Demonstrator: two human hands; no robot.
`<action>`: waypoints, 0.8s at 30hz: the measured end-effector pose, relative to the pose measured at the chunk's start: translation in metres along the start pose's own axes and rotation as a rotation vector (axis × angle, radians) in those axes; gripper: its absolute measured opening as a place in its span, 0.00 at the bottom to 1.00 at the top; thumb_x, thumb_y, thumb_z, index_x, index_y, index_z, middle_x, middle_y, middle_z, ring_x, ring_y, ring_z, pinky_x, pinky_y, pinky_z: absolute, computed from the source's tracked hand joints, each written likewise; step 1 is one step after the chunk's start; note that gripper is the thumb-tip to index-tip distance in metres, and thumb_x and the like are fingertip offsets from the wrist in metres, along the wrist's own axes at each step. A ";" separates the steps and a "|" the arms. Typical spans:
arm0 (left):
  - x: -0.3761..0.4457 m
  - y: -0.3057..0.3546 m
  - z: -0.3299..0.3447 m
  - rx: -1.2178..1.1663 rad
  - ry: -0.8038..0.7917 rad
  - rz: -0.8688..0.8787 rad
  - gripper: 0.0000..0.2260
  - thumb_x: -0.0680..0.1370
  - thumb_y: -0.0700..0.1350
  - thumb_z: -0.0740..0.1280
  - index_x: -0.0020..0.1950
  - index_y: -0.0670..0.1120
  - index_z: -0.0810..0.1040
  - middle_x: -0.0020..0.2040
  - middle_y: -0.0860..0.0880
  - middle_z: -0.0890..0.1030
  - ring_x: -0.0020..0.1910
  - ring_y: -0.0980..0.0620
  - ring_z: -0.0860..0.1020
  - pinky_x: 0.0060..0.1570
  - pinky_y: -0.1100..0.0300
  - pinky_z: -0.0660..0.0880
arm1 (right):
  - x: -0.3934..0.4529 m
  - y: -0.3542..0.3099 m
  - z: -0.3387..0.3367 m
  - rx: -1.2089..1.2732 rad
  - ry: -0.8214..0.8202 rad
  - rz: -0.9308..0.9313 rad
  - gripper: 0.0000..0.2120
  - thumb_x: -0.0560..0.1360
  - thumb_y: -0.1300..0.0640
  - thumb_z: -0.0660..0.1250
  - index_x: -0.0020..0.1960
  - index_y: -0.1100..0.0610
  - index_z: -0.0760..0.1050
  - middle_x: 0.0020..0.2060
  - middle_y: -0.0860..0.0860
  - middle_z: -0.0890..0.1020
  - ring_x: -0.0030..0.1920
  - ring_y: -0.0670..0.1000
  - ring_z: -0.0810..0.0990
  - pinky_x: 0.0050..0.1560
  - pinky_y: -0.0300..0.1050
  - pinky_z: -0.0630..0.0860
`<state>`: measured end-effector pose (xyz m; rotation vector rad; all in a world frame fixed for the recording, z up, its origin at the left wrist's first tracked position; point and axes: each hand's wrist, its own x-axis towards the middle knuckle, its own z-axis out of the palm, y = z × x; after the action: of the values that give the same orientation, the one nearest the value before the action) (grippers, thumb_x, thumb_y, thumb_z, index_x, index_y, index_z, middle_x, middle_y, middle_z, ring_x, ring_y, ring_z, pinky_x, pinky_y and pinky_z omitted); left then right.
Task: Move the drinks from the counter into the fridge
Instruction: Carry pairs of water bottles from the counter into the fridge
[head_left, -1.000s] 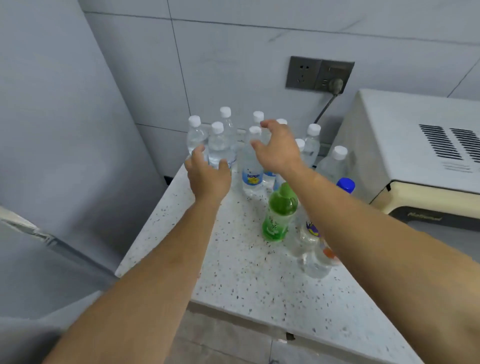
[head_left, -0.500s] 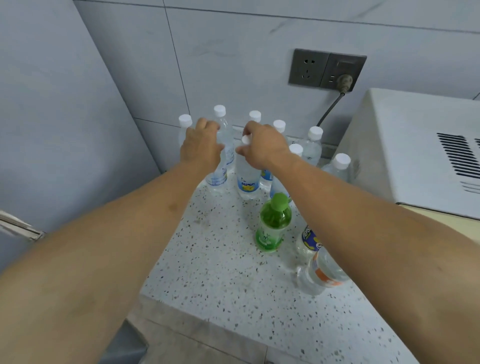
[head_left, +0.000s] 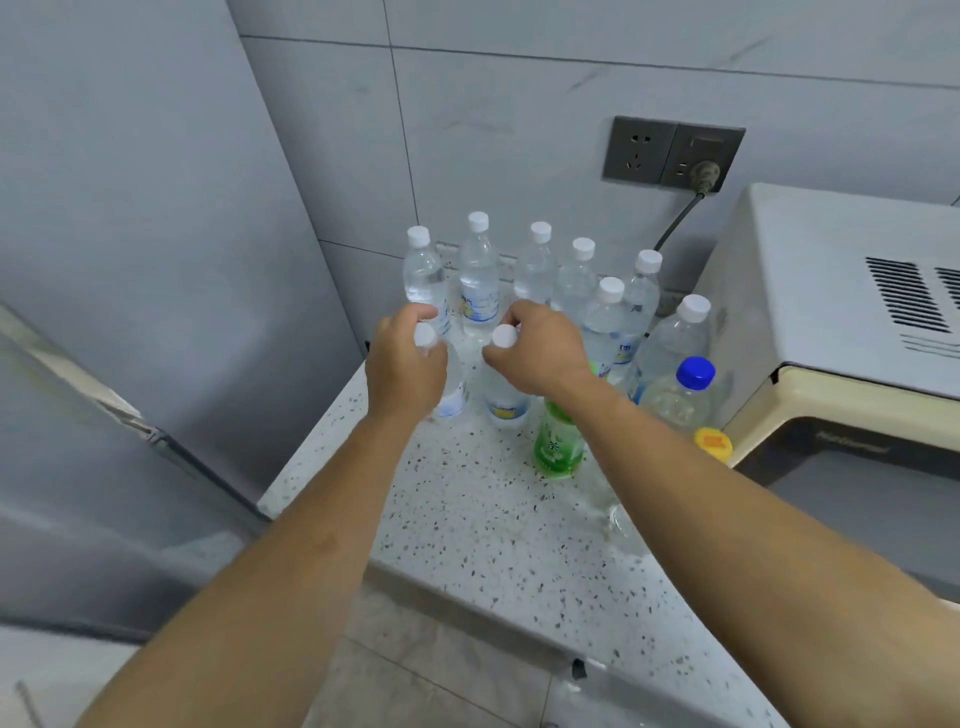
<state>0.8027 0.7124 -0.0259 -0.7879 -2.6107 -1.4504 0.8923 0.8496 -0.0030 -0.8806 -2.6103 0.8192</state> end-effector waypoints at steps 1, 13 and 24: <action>-0.005 -0.001 -0.006 -0.009 0.004 -0.003 0.16 0.74 0.38 0.69 0.60 0.50 0.78 0.58 0.48 0.79 0.51 0.51 0.77 0.48 0.61 0.70 | -0.008 -0.003 0.000 0.020 0.002 0.004 0.11 0.70 0.49 0.72 0.45 0.52 0.73 0.36 0.44 0.75 0.41 0.51 0.76 0.34 0.43 0.69; -0.068 -0.021 -0.042 -0.102 0.044 -0.012 0.15 0.73 0.48 0.73 0.57 0.58 0.76 0.47 0.66 0.76 0.46 0.60 0.73 0.43 0.73 0.67 | -0.090 -0.003 0.025 0.258 0.130 -0.041 0.14 0.69 0.46 0.76 0.45 0.52 0.76 0.34 0.44 0.73 0.33 0.41 0.70 0.32 0.33 0.63; -0.101 -0.086 -0.014 -0.303 -0.210 -0.359 0.32 0.65 0.59 0.76 0.64 0.63 0.66 0.56 0.64 0.76 0.55 0.63 0.76 0.47 0.63 0.75 | -0.130 0.042 0.091 0.604 -0.074 0.232 0.32 0.63 0.49 0.82 0.61 0.43 0.69 0.54 0.39 0.78 0.51 0.31 0.75 0.41 0.22 0.71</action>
<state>0.8488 0.6236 -0.1136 -0.5331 -2.8389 -1.9953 0.9763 0.7571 -0.1095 -0.9774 -2.1223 1.6096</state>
